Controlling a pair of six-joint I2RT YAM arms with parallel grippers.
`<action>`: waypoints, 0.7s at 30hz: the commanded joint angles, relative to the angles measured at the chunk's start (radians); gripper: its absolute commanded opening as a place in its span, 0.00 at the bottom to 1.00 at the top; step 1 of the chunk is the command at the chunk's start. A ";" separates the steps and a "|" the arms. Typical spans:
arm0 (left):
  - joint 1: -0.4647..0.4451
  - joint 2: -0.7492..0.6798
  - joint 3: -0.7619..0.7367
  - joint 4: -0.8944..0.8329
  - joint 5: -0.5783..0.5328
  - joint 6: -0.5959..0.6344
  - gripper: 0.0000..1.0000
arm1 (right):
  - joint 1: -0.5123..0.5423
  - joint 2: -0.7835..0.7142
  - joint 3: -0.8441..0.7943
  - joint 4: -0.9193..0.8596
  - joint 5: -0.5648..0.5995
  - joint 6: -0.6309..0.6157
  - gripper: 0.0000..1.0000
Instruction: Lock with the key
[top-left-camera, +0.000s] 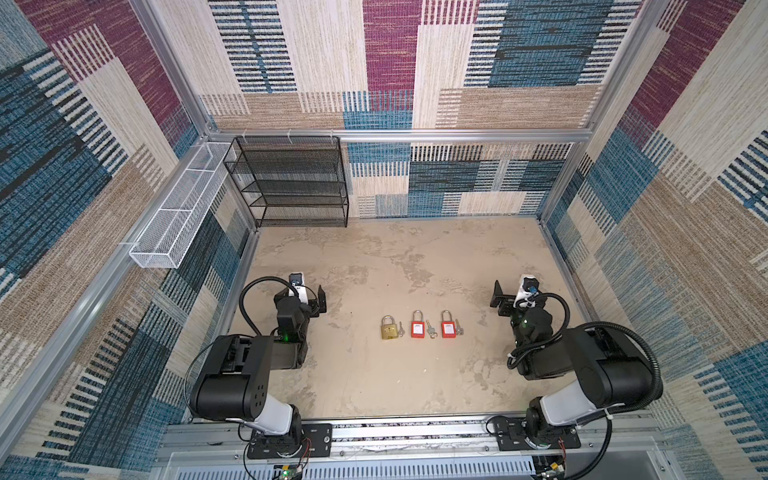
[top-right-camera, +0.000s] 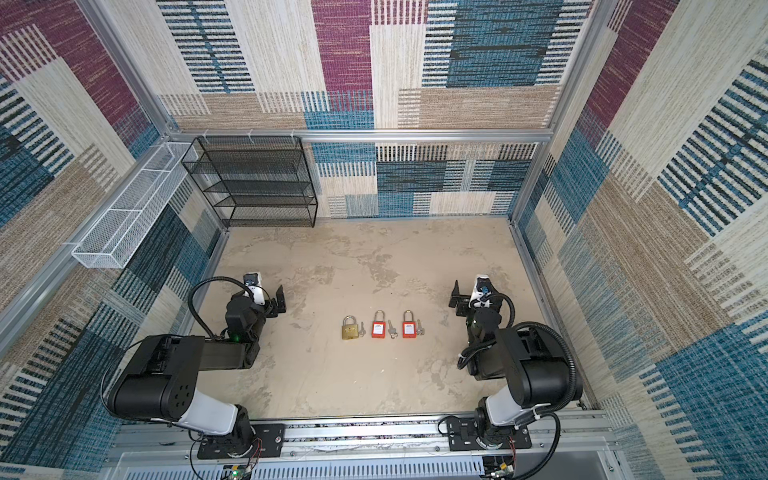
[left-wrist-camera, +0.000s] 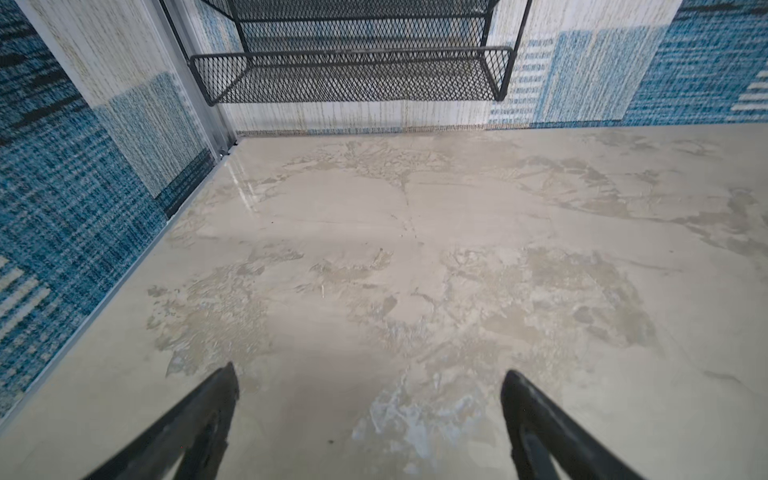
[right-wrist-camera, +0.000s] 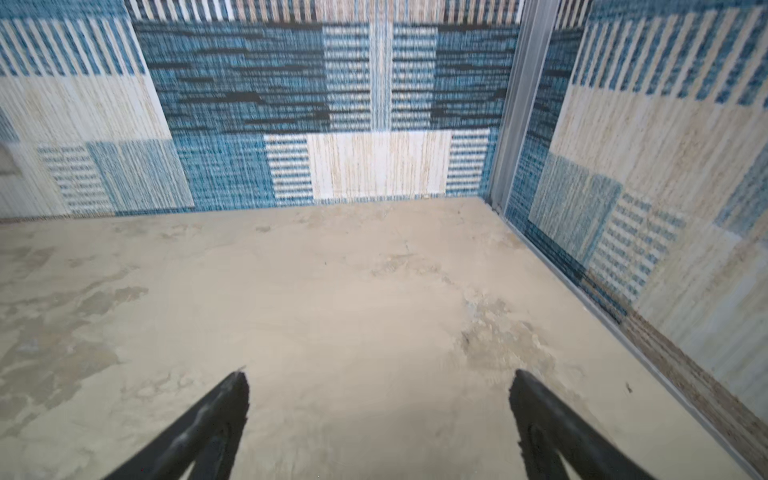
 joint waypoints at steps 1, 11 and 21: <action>0.004 0.006 0.048 -0.081 -0.082 -0.026 1.00 | -0.010 0.005 0.011 0.028 -0.018 0.002 0.99; 0.019 0.009 0.086 -0.151 -0.130 -0.063 0.99 | -0.021 -0.003 0.019 -0.002 -0.034 0.012 0.99; 0.018 0.014 0.092 -0.159 -0.128 -0.061 0.99 | -0.021 -0.003 0.019 -0.001 -0.035 0.013 0.99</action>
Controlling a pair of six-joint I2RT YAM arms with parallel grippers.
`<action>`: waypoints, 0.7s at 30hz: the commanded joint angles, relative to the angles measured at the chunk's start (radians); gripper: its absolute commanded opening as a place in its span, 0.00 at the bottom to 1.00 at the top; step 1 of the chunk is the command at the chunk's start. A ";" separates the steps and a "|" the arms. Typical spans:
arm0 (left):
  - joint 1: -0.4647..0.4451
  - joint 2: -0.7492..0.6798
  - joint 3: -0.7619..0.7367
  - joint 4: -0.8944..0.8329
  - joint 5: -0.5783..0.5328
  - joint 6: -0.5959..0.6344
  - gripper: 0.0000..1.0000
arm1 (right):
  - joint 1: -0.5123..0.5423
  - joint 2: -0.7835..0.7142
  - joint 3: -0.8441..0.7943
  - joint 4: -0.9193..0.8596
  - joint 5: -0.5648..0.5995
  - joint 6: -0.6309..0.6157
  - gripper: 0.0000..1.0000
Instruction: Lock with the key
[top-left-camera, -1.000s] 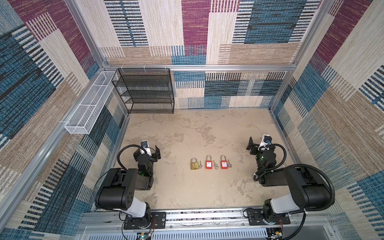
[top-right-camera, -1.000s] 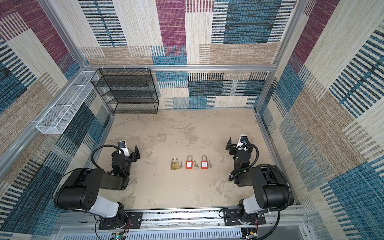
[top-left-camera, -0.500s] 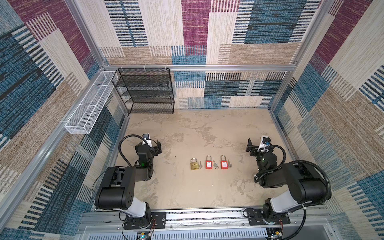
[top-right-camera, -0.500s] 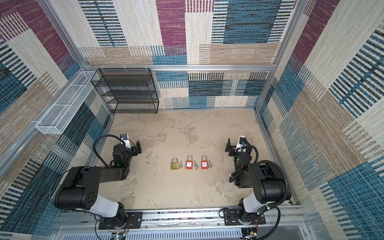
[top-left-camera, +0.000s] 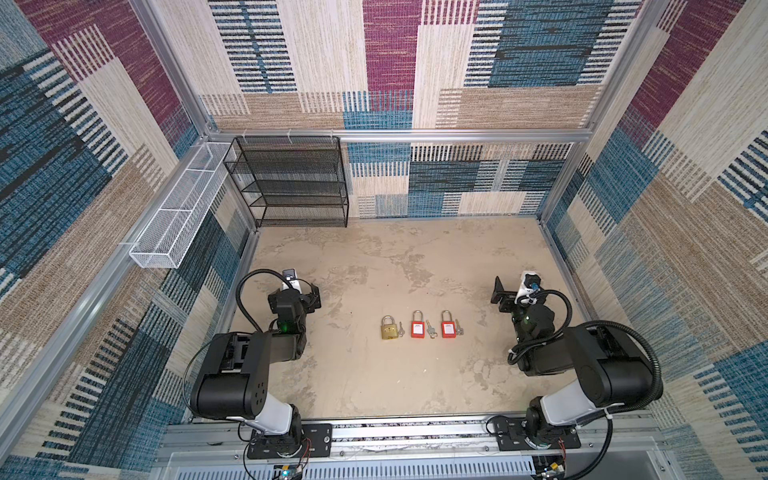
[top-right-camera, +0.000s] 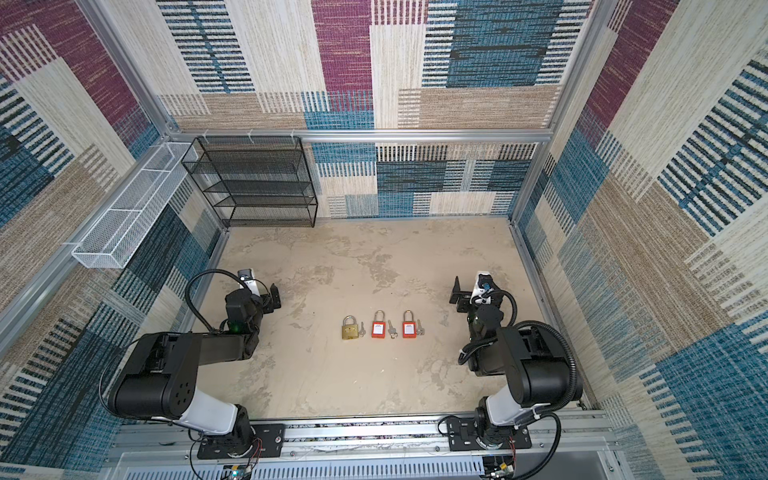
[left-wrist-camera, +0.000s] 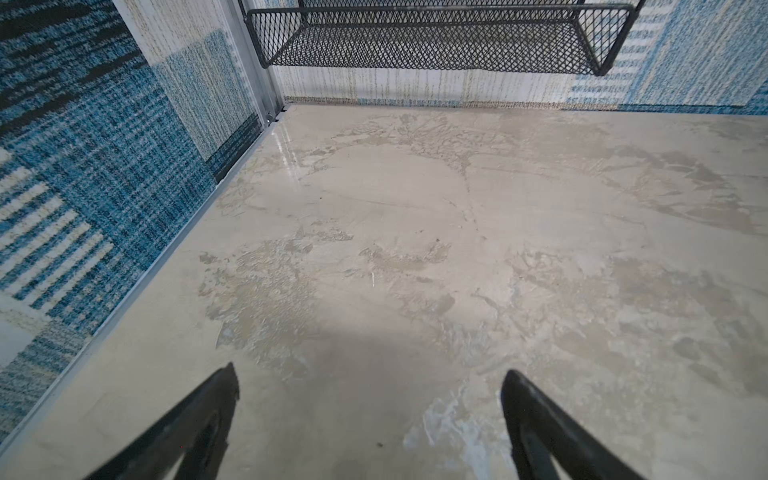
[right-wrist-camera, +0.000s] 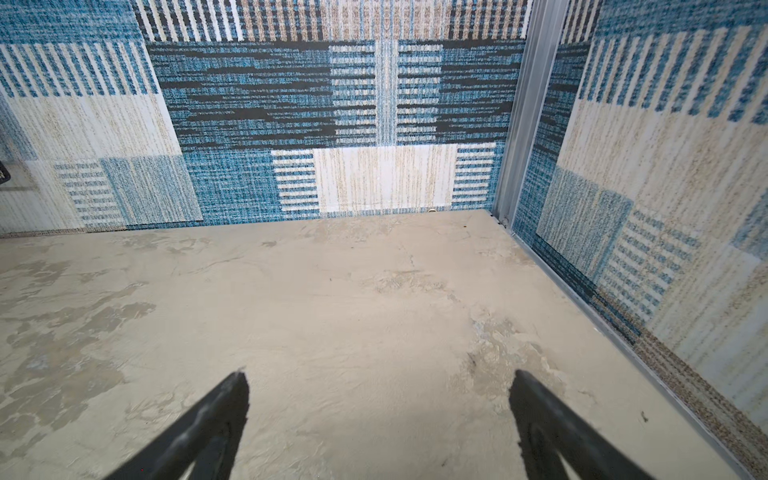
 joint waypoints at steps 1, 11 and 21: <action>-0.001 0.004 0.011 -0.008 -0.001 -0.011 0.99 | 0.000 -0.001 0.005 0.013 -0.001 0.010 0.99; -0.005 -0.008 -0.019 0.038 0.189 0.071 0.99 | 0.000 -0.002 0.003 0.014 -0.002 0.012 0.99; -0.003 -0.009 -0.034 0.060 0.240 0.088 0.98 | 0.000 -0.002 0.006 0.014 -0.002 0.009 0.99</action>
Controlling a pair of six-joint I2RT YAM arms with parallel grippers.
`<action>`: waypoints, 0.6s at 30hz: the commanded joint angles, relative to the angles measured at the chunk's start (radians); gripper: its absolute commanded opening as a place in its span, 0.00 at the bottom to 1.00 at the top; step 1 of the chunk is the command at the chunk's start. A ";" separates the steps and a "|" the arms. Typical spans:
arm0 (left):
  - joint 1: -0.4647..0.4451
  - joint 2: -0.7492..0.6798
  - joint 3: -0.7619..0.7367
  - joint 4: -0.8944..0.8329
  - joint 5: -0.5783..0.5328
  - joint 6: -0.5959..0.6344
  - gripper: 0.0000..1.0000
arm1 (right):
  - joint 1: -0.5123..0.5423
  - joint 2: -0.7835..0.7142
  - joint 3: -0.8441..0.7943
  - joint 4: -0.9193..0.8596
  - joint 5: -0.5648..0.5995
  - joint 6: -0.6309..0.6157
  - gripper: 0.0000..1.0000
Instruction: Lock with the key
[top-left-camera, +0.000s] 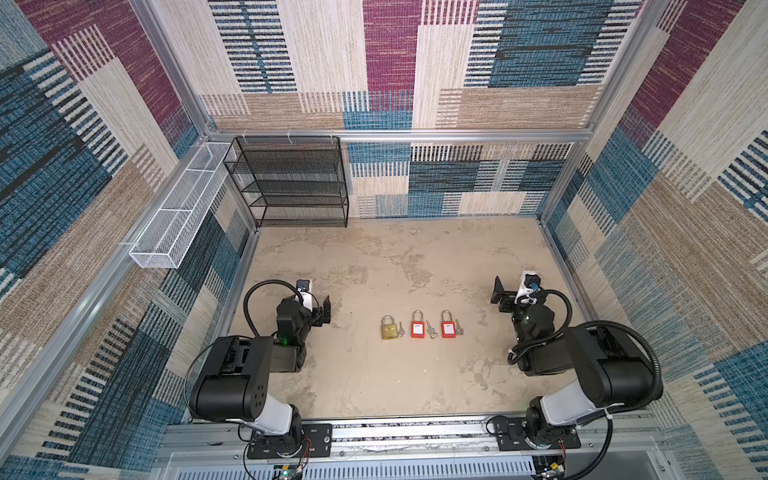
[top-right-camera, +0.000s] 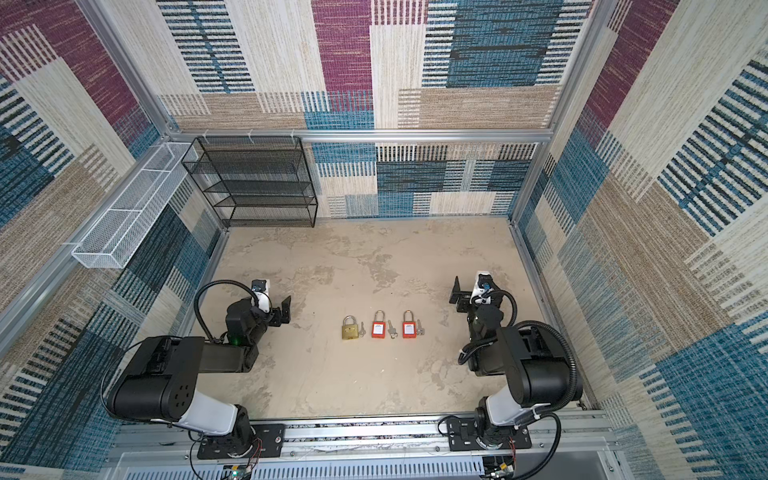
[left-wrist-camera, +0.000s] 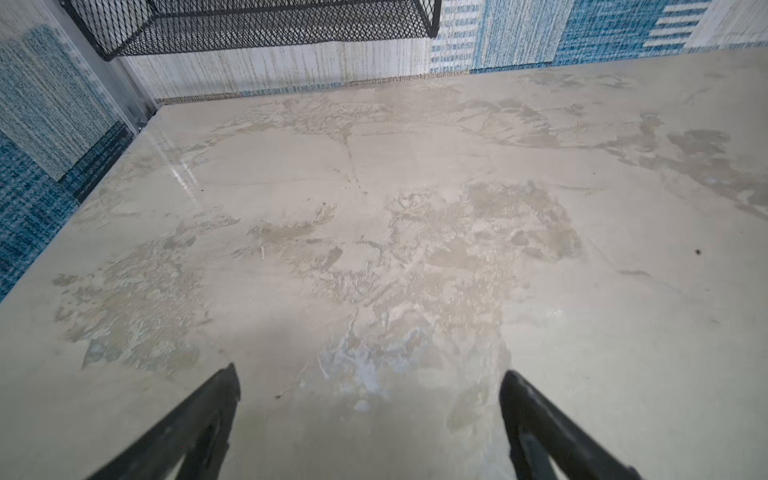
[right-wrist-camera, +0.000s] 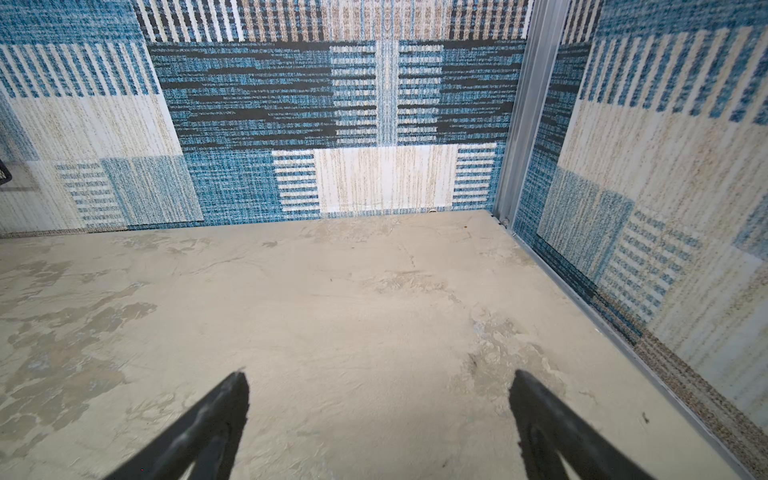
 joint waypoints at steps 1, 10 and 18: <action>0.003 0.015 0.097 -0.105 -0.077 -0.024 0.98 | -0.001 -0.002 0.004 0.013 -0.001 0.011 0.99; 0.044 0.020 0.123 -0.144 -0.043 -0.064 0.99 | -0.001 -0.002 0.005 0.012 -0.002 0.011 0.99; 0.043 0.012 0.094 -0.101 0.060 -0.024 0.98 | -0.001 -0.002 0.004 0.012 -0.003 0.013 0.99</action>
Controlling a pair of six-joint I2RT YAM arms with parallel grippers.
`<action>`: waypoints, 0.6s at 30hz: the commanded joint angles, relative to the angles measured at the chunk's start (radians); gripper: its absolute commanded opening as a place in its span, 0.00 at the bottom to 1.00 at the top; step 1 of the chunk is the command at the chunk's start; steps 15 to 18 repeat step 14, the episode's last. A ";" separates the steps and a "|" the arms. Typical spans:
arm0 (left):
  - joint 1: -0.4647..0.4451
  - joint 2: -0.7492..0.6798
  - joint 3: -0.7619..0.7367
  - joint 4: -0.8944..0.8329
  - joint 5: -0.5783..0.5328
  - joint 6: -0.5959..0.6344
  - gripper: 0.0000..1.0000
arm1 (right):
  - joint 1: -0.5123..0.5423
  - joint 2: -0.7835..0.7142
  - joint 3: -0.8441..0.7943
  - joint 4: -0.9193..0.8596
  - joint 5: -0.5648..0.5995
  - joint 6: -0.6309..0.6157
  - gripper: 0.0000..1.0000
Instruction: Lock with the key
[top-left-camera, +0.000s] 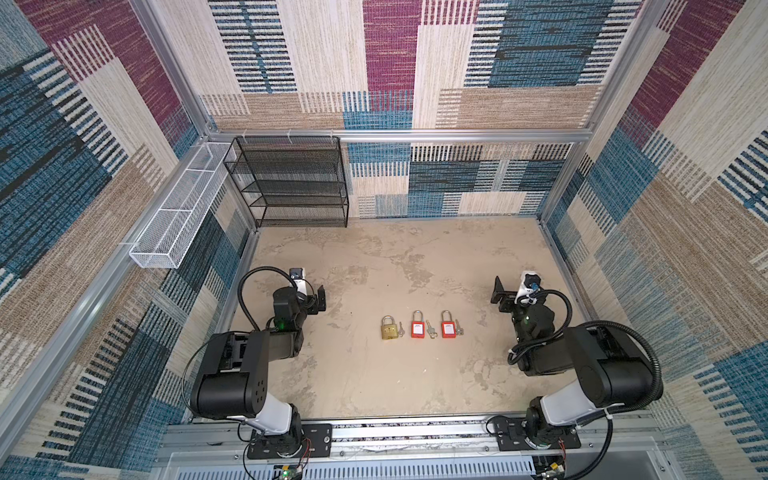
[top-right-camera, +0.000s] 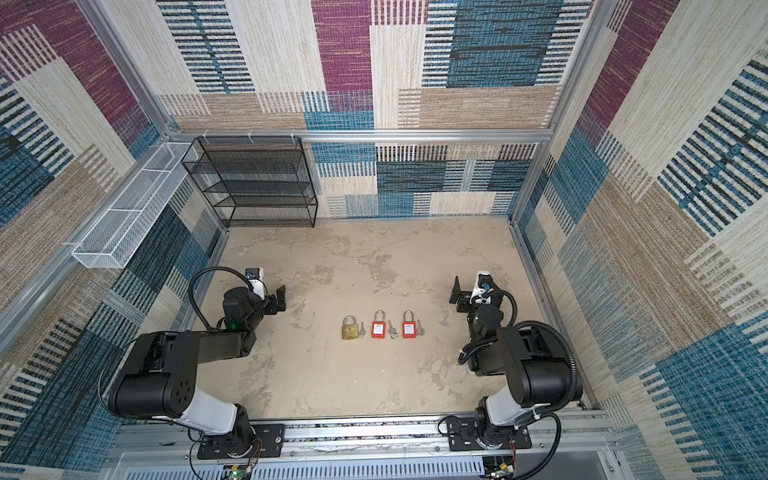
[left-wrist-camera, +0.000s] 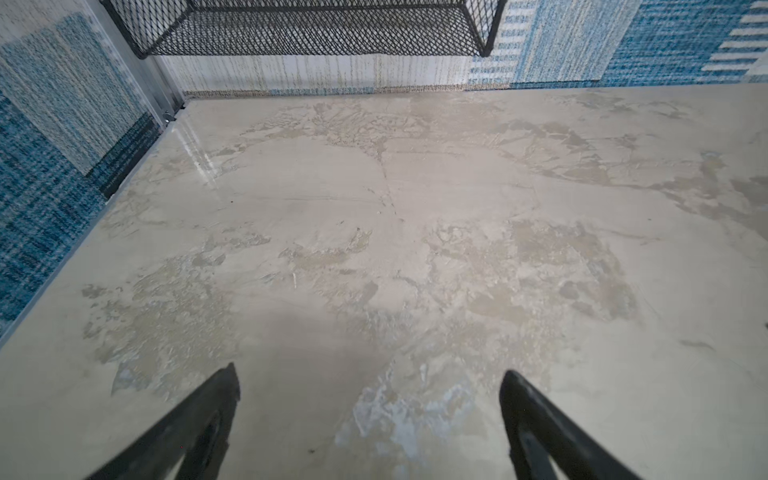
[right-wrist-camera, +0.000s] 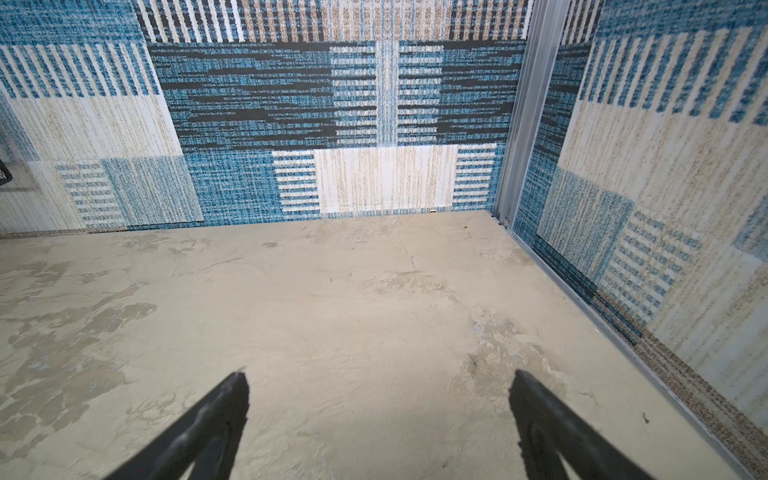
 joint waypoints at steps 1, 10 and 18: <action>0.001 -0.004 -0.002 0.032 0.053 0.020 0.98 | -0.001 -0.002 0.004 0.013 -0.002 0.011 0.99; 0.038 0.015 0.037 -0.020 0.087 -0.017 0.98 | -0.001 -0.002 0.005 0.012 -0.003 0.011 0.99; 0.038 0.009 0.028 -0.007 0.081 -0.014 0.98 | -0.001 -0.002 0.005 0.013 -0.004 0.012 0.99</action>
